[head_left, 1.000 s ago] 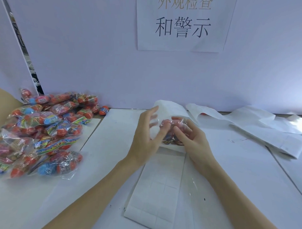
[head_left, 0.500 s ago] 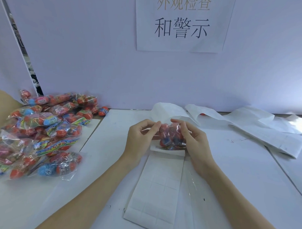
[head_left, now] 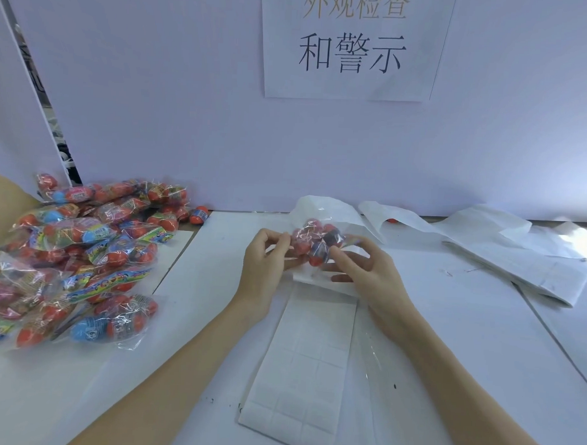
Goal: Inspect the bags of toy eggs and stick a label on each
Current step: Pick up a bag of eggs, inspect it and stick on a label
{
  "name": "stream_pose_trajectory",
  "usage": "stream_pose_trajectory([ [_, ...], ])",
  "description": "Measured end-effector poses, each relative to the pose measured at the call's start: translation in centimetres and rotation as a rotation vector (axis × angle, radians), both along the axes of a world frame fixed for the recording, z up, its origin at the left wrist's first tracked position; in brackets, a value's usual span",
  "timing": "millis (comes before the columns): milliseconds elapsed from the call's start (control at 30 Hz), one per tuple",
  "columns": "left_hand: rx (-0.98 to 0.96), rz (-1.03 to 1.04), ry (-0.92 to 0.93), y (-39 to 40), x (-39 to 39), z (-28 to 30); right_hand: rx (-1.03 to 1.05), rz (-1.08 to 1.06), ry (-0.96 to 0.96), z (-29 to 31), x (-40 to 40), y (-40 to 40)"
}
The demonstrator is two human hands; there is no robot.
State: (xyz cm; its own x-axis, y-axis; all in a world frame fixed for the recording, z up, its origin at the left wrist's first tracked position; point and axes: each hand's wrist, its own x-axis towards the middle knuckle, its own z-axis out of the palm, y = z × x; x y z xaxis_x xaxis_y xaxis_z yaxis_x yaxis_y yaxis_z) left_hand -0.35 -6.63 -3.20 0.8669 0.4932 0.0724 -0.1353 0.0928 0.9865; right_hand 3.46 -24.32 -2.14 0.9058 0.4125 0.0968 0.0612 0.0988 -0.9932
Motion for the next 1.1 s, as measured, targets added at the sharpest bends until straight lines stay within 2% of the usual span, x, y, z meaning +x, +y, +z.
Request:
stream_pose_trajectory([
  [133, -0.085, -0.121, -0.021, 0.2, -0.3, 0.5, 0.032, -0.008, 0.043, 0.0, 0.4, -0.4],
  [233, 0.020, -0.217, -0.038, -0.2, -0.6, 0.8, 0.083, 0.013, 0.052, 0.3, 0.4, -0.4],
  [333, 0.140, -0.171, -0.053, -0.5, -0.7, 0.7, 0.031, 0.040, -0.003, 0.3, 0.0, -0.2],
  [433, 0.171, -0.164, -0.061, -0.2, -0.6, 0.5, 0.047, -0.018, 0.049, 0.3, -0.2, 0.1],
  [533, 0.149, -0.201, -0.076, 0.0, -0.5, 0.6, 0.056, -0.079, 0.100, 0.1, 0.1, -0.1],
  [767, 0.140, -0.143, -0.063, 0.1, -0.2, 0.3, 0.177, -0.033, 0.165, 0.0, 0.4, -0.3],
  [867, 0.123, -0.111, -0.053, 0.2, 0.0, -0.1, 0.151, -0.018, 0.132, -0.2, 0.6, -0.2],
  [967, 0.022, -0.065, -0.051, 0.5, 0.2, -0.1, 0.066, 0.048, 0.050, -0.2, 0.3, -0.1],
  [1100, -0.071, -0.131, -0.035, 0.6, 0.1, 0.3, 0.064, 0.005, 0.043, -0.5, 0.4, -0.1],
])
